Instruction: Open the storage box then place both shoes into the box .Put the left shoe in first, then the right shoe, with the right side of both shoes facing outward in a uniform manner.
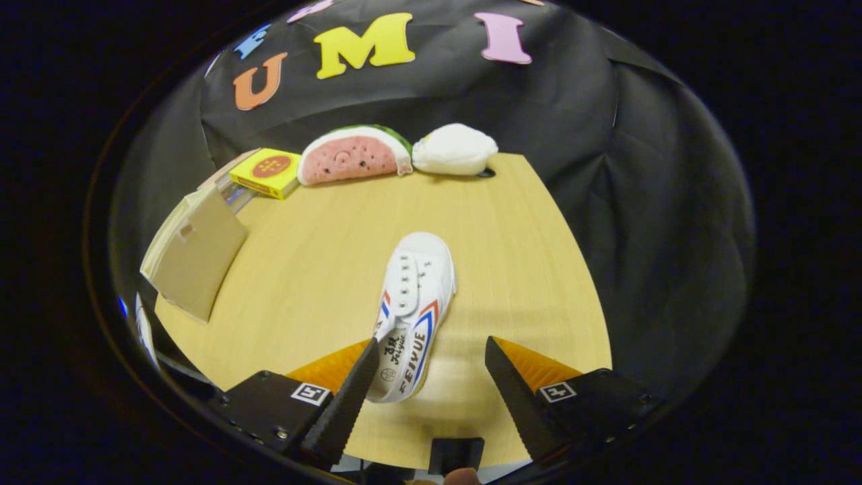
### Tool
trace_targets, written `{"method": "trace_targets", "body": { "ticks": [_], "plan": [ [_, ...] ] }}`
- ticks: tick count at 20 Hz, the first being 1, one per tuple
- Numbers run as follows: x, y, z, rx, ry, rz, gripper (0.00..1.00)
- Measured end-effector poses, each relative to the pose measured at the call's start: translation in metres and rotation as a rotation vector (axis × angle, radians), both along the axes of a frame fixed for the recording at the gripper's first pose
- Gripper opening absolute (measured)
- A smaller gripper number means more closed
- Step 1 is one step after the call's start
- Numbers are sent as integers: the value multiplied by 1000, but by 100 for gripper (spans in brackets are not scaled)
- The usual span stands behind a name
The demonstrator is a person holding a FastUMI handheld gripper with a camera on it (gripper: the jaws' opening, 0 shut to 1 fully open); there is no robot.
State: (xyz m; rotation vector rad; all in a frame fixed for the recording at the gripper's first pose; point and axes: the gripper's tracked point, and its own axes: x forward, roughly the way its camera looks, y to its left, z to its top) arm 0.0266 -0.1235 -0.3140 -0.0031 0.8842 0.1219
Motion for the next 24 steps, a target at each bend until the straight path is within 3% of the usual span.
{"method": "trace_targets", "body": {
  "ticks": [6,10,13,17,18,20,24],
  "plan": [
    [30,9,-33,77,96,-56,95],
    [33,22,-38,182,173,-104,69],
    [35,24,-39,217,216,-111,42],
    [35,22,-39,275,273,-165,25],
    [34,19,-38,278,298,-174,13],
    [35,20,-35,320,294,-200,1],
    [30,33,-22,360,275,-196,1]
  ]
}}
